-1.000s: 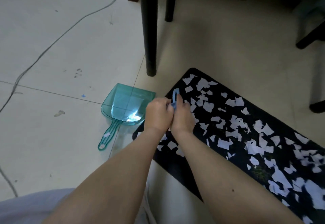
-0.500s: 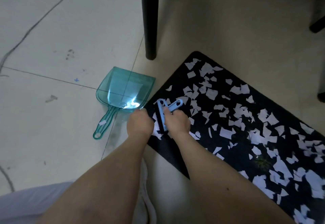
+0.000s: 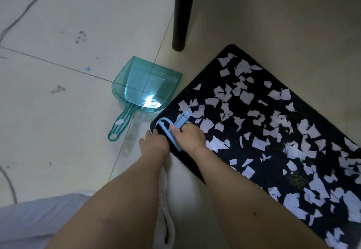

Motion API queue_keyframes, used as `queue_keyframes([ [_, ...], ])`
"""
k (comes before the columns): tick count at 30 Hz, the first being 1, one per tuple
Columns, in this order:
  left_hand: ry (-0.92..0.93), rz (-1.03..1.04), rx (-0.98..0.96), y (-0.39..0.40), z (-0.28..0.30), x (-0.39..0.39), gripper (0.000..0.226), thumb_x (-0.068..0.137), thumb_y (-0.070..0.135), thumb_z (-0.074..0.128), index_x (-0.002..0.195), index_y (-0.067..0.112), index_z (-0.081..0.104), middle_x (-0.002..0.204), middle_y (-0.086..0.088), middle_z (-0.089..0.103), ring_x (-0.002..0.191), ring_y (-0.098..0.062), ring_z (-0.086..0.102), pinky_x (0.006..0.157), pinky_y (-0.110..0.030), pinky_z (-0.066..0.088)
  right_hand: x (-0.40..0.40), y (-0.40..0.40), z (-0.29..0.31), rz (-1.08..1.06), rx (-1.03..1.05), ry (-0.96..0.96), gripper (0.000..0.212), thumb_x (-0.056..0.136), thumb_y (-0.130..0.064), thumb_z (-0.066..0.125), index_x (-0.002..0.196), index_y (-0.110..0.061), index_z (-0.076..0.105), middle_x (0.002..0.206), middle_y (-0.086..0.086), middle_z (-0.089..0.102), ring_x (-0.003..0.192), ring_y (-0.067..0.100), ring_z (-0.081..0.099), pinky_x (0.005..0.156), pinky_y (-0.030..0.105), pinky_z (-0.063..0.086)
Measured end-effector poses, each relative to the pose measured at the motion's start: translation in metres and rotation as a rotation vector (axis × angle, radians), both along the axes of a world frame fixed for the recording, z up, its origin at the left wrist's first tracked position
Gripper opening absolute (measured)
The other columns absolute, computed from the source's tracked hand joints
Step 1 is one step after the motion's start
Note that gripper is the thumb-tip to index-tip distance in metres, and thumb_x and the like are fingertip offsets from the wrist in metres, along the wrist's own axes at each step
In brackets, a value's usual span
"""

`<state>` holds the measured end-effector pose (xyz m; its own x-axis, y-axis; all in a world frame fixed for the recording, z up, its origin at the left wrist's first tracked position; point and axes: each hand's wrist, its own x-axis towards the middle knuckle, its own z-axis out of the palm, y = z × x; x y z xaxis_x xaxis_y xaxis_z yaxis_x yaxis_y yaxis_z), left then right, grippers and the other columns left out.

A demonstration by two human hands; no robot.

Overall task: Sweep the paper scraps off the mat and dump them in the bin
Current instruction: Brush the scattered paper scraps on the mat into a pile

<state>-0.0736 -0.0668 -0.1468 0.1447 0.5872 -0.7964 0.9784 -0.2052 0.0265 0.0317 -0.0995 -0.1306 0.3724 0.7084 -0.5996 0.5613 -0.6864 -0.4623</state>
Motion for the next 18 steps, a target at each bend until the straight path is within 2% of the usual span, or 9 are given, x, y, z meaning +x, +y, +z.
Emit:
queue_keyframes([
  [3, 0.003, -0.005, -0.047, 0.000, -0.004, -0.003, 0.050, 0.096, 0.021, 0.033, 0.145, 0.028, 0.039, 0.162, -0.002, 0.000, 0.150, -0.024, -0.003, 0.117, -0.048, 0.011, -0.004, 0.003, -0.001, 0.088, -0.042, -0.024, 0.046, 0.091, -0.055, 0.040, 0.070, -0.018, 0.058, 0.075, -0.002, 0.058, 0.079, 0.023, 0.058, 0.064, 0.027, 0.036],
  [5, 0.004, -0.018, -0.053, 0.001, -0.007, -0.004, 0.050, 0.097, 0.022, 0.033, 0.146, 0.030, 0.037, 0.162, -0.003, -0.002, 0.149, -0.025, -0.005, 0.117, -0.050, 0.010, -0.004, 0.007, 0.004, 0.085, -0.038, -0.074, 0.045, 0.094, -0.052, 0.039, 0.075, -0.018, 0.061, 0.078, 0.000, 0.059, 0.075, 0.022, 0.055, 0.065, 0.028, 0.036],
  [7, 0.008, -0.025, -0.049, 0.002, -0.007, -0.005, 0.051, 0.096, 0.022, 0.032, 0.146, 0.031, 0.038, 0.162, -0.005, -0.003, 0.149, -0.027, -0.006, 0.116, -0.051, 0.010, -0.001, 0.007, 0.011, -0.038, -0.011, -0.181, 0.047, 0.096, -0.050, 0.036, 0.086, -0.014, 0.065, 0.077, 0.002, 0.059, 0.071, 0.021, 0.052, 0.064, 0.028, 0.037],
  [10, 0.015, -0.040, -0.031, 0.000, -0.006, -0.007, 0.048, 0.096, 0.020, 0.034, 0.142, 0.033, 0.043, 0.161, -0.011, -0.008, 0.149, -0.030, -0.009, 0.117, -0.052, 0.008, 0.007, -0.001, 0.017, -0.300, 0.035, -0.318, 0.049, 0.098, -0.047, 0.034, 0.086, -0.009, 0.063, 0.074, 0.001, 0.055, 0.070, 0.022, 0.053, 0.063, 0.028, 0.037],
  [13, 0.037, -0.052, -0.015, -0.001, -0.004, -0.006, 0.046, 0.098, 0.023, 0.033, 0.141, 0.035, 0.044, 0.160, -0.015, -0.013, 0.148, -0.031, -0.012, 0.117, -0.052, 0.006, 0.008, -0.007, 0.018, -0.346, 0.117, -0.219, 0.049, 0.097, -0.046, 0.036, 0.076, -0.010, 0.061, 0.071, 0.002, 0.059, 0.069, 0.023, 0.059, 0.062, 0.031, 0.044],
  [16, 0.065, -0.029, -0.050, 0.001, -0.002, -0.004, 0.049, 0.097, 0.022, 0.033, 0.145, 0.032, 0.039, 0.159, -0.017, -0.014, 0.148, -0.032, -0.014, 0.117, -0.053, 0.004, -0.004, -0.002, 0.015, -0.201, 0.098, -0.010, 0.046, 0.095, -0.050, 0.040, 0.069, -0.017, 0.059, 0.072, 0.000, 0.062, 0.070, 0.022, 0.060, 0.063, 0.029, 0.046],
  [18, 0.100, -0.029, -0.068, 0.002, -0.001, -0.003, 0.053, 0.096, 0.023, 0.037, 0.149, 0.025, 0.033, 0.159, -0.018, -0.013, 0.148, -0.032, -0.014, 0.117, -0.054, 0.004, -0.011, 0.004, 0.010, -0.044, 0.026, 0.036, 0.046, 0.093, -0.053, 0.041, 0.075, -0.016, 0.063, 0.078, 0.001, 0.065, 0.074, 0.022, 0.060, 0.064, 0.028, 0.042],
])
